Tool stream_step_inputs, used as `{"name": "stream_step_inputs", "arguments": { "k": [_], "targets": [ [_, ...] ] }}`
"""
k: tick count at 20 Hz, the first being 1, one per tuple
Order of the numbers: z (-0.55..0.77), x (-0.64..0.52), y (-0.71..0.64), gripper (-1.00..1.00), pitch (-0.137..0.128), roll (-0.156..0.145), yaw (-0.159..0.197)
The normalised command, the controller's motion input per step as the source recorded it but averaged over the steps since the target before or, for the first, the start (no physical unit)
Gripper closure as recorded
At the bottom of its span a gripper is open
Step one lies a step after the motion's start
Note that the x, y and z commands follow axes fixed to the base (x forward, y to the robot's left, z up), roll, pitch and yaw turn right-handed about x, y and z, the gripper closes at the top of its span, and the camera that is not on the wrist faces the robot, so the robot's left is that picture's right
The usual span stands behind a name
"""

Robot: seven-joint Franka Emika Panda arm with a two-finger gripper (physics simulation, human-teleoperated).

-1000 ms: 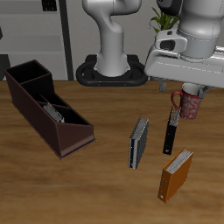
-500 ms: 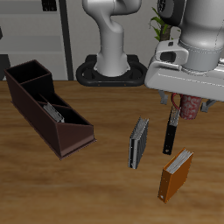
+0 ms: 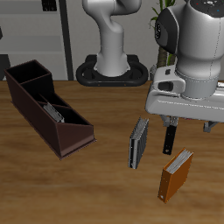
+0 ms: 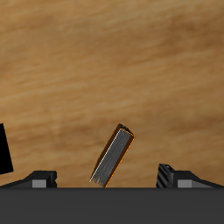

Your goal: Place the right striped book into the right desk caddy's left compartment and place the orange book into the right desk caddy's left compartment and place the red mug into the right desk caddy's right compartment

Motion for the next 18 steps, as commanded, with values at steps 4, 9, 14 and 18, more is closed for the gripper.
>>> {"name": "stream_step_inputs", "arguments": {
  "k": [4,9,14,18],
  "targets": [
    [-0.28,0.0,0.02,-1.0,-0.006,0.012,-0.014],
    [-0.15,0.02,-0.07,-1.0,0.0,0.048,-0.05],
    [-0.25,0.0,-0.1,-1.0,-0.017,0.034,-0.03],
    [-0.19,-0.08,-0.04,-1.0,-0.041,0.017,-0.029]
  ]
}}
